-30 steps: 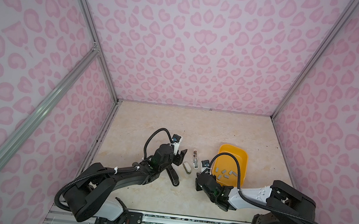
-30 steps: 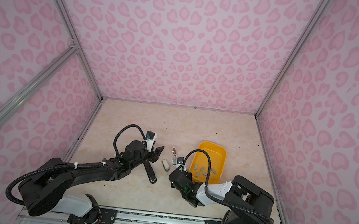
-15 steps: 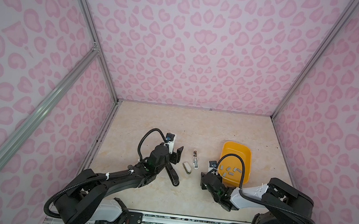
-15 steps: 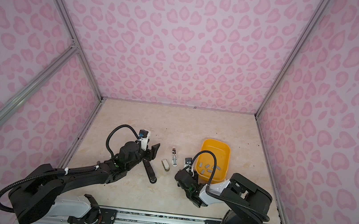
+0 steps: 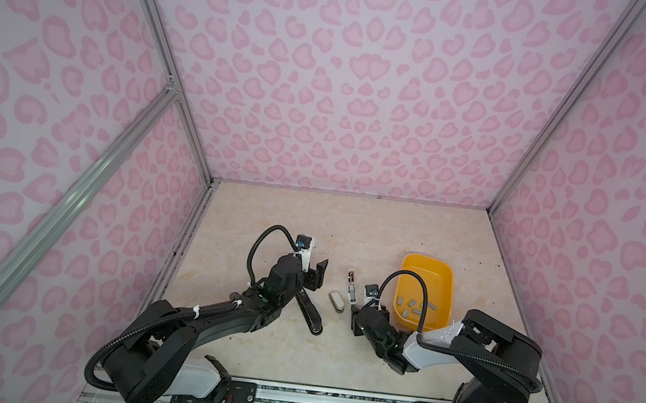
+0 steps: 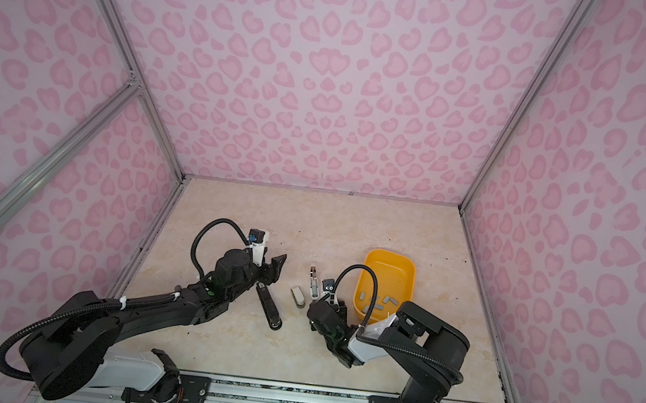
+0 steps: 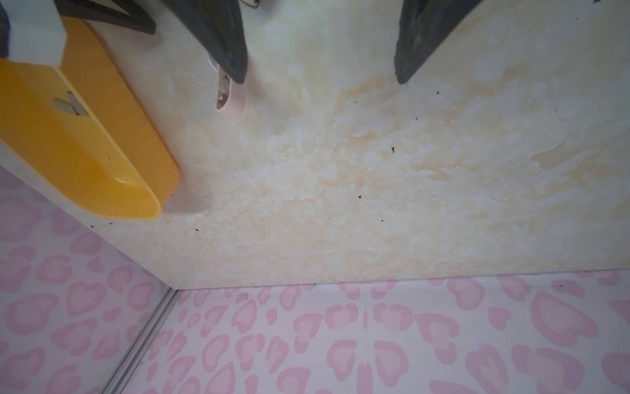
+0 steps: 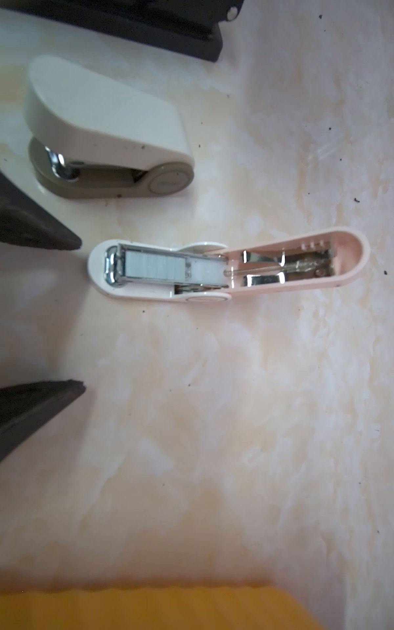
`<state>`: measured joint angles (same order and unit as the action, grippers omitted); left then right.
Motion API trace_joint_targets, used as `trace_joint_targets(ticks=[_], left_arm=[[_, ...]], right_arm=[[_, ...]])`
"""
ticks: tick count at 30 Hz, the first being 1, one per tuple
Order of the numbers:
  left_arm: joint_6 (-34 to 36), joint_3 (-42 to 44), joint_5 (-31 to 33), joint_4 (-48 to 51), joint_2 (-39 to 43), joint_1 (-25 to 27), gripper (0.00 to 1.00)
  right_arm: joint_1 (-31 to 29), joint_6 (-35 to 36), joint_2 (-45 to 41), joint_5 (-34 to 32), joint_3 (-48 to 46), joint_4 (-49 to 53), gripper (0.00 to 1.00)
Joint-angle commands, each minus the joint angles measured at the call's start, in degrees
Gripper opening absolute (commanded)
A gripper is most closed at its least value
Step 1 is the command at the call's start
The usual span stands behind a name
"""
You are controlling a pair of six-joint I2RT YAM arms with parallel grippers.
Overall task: Load the staples into the stapler
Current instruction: 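Release the white stapler and move the right gripper to the open pink stapler, then grasp the pink stapler's base with the right gripper while left gripper approaches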
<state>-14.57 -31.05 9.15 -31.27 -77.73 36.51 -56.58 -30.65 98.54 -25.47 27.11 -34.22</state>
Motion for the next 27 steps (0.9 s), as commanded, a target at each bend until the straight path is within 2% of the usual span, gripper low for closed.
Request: trace_joint_targets(ticks=[1, 12, 13, 16, 22, 27], left_arm=[[-0.7, -1.2, -2.8, 0.7, -0.7, -0.7, 0.69], [-1.3, -0.9, -3.4, 1.0, -0.7, -1.5, 0.69], [-1.5, -1.2, -3.5, 1.3, -0.9, -1.8, 0.69], [-2.7, -2.5, -4.0, 2.5, -1.7, -2.6, 0.68], [-4.8, -5.1, -4.2, 5.0, -5.5, -4.2, 0.68], [-3.1, -12.5, -5.5, 11.9, -12.2, -4.4, 0.67]], right_arm=[[-0.1, 0.3, 2.1, 2.6, 1.2, 2.4, 0.59], [-0.2, 0.9, 7.1, 2.2, 3.8, 3.1, 0.58], [-0.1, 1.0, 7.8, 1.9, 4.5, 3.5, 0.56], [-0.2, 1.4, 8.8, 2.2, 5.1, 3.5, 0.42], [-0.4, 1.7, 9.7, 2.9, 5.0, 3.1, 0.31], [-0.5, 2.4, 9.9, 3.3, 4.9, 2.5, 0.24]])
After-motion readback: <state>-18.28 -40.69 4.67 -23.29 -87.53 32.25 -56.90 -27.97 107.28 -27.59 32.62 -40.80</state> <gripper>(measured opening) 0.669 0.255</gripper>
